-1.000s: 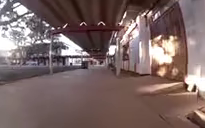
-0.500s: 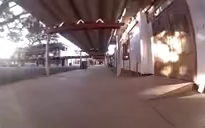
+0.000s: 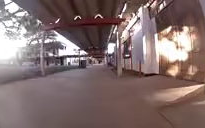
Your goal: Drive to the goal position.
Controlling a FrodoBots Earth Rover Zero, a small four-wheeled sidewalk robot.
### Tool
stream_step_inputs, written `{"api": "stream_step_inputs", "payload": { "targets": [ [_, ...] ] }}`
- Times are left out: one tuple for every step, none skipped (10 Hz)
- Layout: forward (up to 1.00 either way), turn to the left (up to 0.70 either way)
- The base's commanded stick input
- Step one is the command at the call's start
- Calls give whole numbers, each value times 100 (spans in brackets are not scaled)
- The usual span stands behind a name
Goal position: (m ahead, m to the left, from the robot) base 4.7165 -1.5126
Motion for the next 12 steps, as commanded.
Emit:
{"api": "stream_step_inputs", "payload": {
  "targets": [
    [70,0],
    [70,0],
    [70,0],
    [70,0],
    [70,0],
    [70,0],
    [70,0],
    [70,16],
    [70,26],
    [70,34],
    [70,18],
    [70,2]
  ]
}}
